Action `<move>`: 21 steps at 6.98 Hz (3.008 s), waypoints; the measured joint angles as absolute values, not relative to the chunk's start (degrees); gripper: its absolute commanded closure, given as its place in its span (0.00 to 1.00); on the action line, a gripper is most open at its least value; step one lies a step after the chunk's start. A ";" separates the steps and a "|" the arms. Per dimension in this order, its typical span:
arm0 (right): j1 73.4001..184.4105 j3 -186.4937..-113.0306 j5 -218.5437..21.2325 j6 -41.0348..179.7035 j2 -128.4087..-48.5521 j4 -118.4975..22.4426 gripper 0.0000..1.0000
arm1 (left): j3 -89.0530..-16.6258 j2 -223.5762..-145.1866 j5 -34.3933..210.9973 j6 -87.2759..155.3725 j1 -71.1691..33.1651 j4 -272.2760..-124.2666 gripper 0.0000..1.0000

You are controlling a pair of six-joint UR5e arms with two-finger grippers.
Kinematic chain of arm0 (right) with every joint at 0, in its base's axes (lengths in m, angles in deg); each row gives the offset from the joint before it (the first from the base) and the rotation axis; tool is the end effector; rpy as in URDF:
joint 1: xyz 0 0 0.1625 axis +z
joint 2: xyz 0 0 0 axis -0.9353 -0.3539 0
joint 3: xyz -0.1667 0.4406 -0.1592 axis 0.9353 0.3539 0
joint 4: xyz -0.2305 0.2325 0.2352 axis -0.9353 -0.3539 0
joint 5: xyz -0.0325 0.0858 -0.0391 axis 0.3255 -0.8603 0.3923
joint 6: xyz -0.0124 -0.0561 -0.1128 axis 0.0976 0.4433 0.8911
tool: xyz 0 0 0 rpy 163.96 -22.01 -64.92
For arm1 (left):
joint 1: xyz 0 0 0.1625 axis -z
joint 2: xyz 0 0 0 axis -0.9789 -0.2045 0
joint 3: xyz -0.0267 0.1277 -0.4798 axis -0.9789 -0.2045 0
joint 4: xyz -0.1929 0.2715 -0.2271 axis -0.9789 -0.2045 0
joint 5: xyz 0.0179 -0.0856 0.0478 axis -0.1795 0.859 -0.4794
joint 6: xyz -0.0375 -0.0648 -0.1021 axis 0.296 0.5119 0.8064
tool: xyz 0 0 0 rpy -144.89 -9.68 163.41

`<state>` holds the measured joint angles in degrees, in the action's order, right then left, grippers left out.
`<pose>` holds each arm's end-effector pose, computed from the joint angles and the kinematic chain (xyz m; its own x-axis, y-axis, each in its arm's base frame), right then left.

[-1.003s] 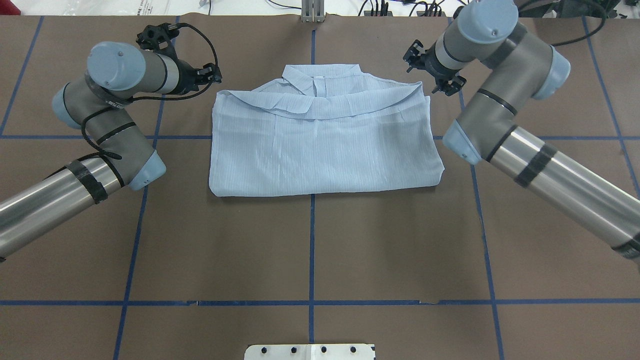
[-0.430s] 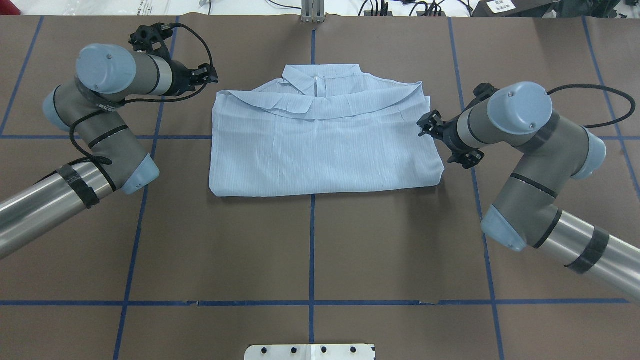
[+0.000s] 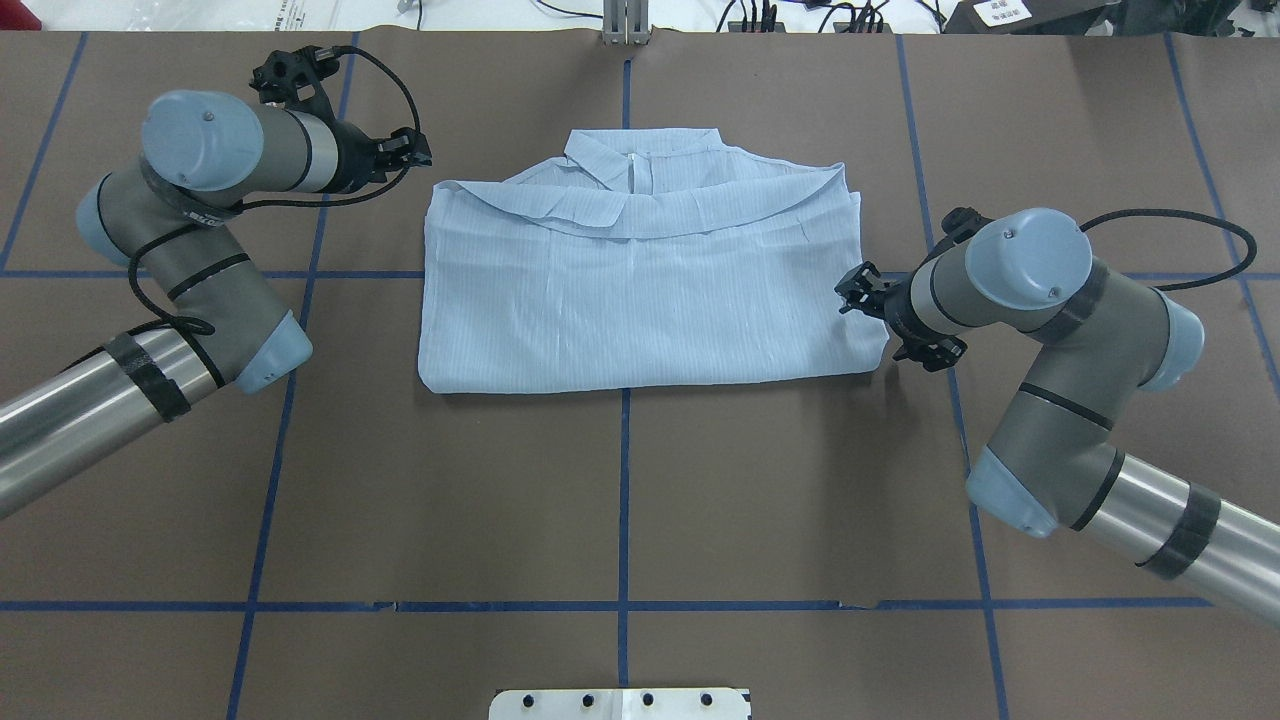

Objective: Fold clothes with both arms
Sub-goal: 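Lower the right gripper to the folded shirt's corner nearest it and grasp, then drag the shirt corner toward the robot with the right gripper, then grasp the shirt edge with the left gripper while the right gripper holds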

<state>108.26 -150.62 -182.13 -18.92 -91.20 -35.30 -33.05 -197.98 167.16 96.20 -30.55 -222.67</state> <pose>-0.4524 -0.4914 0.5083 0.3983 0.6364 0.6606 -0.5611 0.7387 -0.3734 0.4544 -0.6624 0.4463 0.4167 -0.1258 -0.9003 0.5362 0.8338 0.1317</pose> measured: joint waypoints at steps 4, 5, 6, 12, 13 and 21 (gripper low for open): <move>107.85 -151.31 -184.38 -18.77 -93.23 -35.28 1.00 | -33.21 -197.63 167.22 96.04 -30.54 -222.62 0.33; 107.83 -152.53 -186.03 -18.84 -94.26 -35.27 1.00 | -33.23 -197.64 167.22 95.99 -30.52 -222.62 0.33; 107.76 -153.84 -187.37 -19.19 -95.19 -35.18 1.00 | -33.23 -197.65 167.25 95.97 -30.50 -222.62 0.33; 91.10 -178.86 -190.43 -30.99 -109.66 -35.68 0.99 | -41.28 -192.87 168.70 96.43 -30.61 -222.61 0.32; 84.96 -180.86 -190.80 -31.58 -111.21 -35.70 0.01 | -45.99 -189.46 171.15 96.77 -30.63 -222.60 0.31; 89.02 -182.36 -191.91 -33.25 -111.83 -35.54 0.00 | -58.75 -181.26 171.63 120.69 -47.74 -220.74 0.19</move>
